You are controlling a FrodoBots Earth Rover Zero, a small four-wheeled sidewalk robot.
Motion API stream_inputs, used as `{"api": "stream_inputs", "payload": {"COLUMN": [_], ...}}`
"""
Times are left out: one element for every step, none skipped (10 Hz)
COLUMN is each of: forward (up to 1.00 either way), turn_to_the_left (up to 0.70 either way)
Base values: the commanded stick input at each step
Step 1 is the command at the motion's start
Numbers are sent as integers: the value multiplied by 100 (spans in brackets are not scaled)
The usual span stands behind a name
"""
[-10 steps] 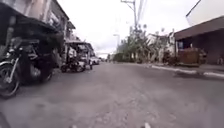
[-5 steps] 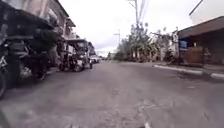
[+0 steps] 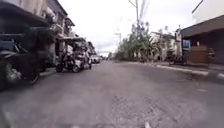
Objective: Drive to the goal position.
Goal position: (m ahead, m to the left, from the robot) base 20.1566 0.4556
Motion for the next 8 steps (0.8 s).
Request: {"api": "stream_inputs", "payload": {"forward": [70,70,70,70,70,70,70,70], "turn_to_the_left": [0,0,0,0,0,0,0,0]}}
